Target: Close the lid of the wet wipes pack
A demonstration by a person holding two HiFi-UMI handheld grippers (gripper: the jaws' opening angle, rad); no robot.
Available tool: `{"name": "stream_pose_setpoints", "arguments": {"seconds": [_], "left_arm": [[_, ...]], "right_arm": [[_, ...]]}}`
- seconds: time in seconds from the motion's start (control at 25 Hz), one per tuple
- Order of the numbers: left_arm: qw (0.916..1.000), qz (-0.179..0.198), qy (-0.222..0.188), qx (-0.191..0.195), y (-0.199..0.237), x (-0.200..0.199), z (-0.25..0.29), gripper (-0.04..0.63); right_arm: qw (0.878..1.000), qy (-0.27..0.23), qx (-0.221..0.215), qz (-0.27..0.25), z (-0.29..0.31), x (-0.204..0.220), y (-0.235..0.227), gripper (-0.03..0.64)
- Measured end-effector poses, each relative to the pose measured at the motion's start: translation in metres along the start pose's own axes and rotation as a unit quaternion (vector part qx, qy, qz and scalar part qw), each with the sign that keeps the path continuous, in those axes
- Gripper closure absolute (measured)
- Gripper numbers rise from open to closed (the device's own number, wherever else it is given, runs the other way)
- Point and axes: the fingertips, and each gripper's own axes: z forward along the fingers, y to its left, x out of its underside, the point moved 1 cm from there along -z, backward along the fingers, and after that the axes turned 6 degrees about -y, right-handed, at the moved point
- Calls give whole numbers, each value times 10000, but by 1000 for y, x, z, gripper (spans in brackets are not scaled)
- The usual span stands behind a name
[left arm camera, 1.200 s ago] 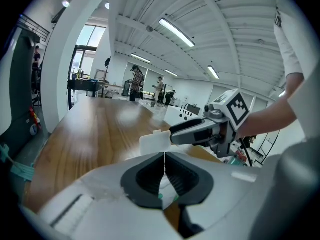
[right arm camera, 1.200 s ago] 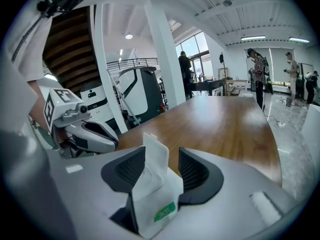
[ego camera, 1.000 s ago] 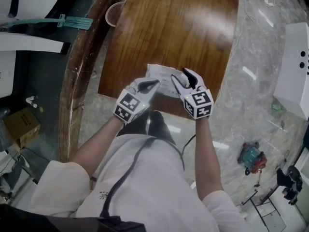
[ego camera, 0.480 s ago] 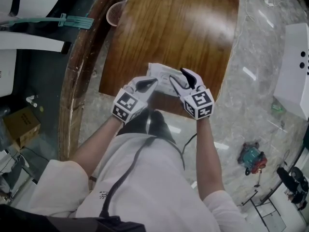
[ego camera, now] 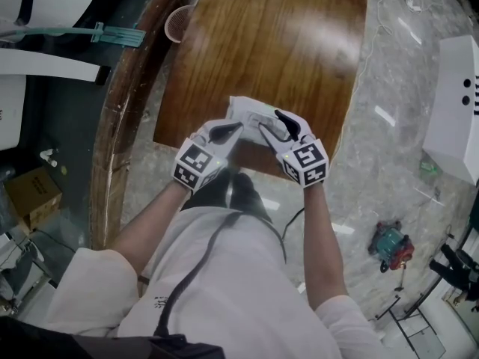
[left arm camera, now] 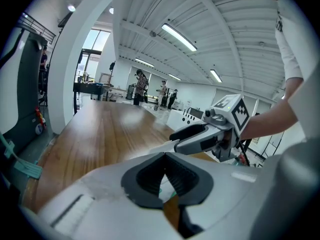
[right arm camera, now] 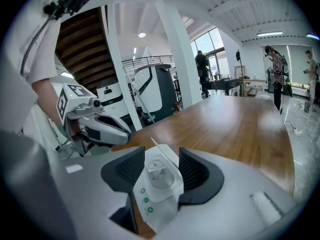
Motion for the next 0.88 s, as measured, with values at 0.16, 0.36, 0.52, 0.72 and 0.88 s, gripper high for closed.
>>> {"name": "stream_pose_setpoints", "arguments": {"seconds": [0.16,0.36,0.52,0.72,0.88], "left_arm": [[10000,-1,-74,-53,-3,-5,-3,591],[10000,26,-38,-69,-7,3,-12,591],[9999,-6,-42,-97,-11,5,-18,591],[9999,21,-23,-134,-15,10,-25,591],[9998,6,-69,-161,-18,8,-29,591]], "right_arm": [[9997,168,-58,-184,-2,5,6,407],[9975,496,-85,-494,-2,17,18,407],[9962,634,-89,-594,-1,25,25,407],[9953,724,-90,-636,-3,31,31,407],[9946,801,-110,-656,-2,37,35,408]]}}
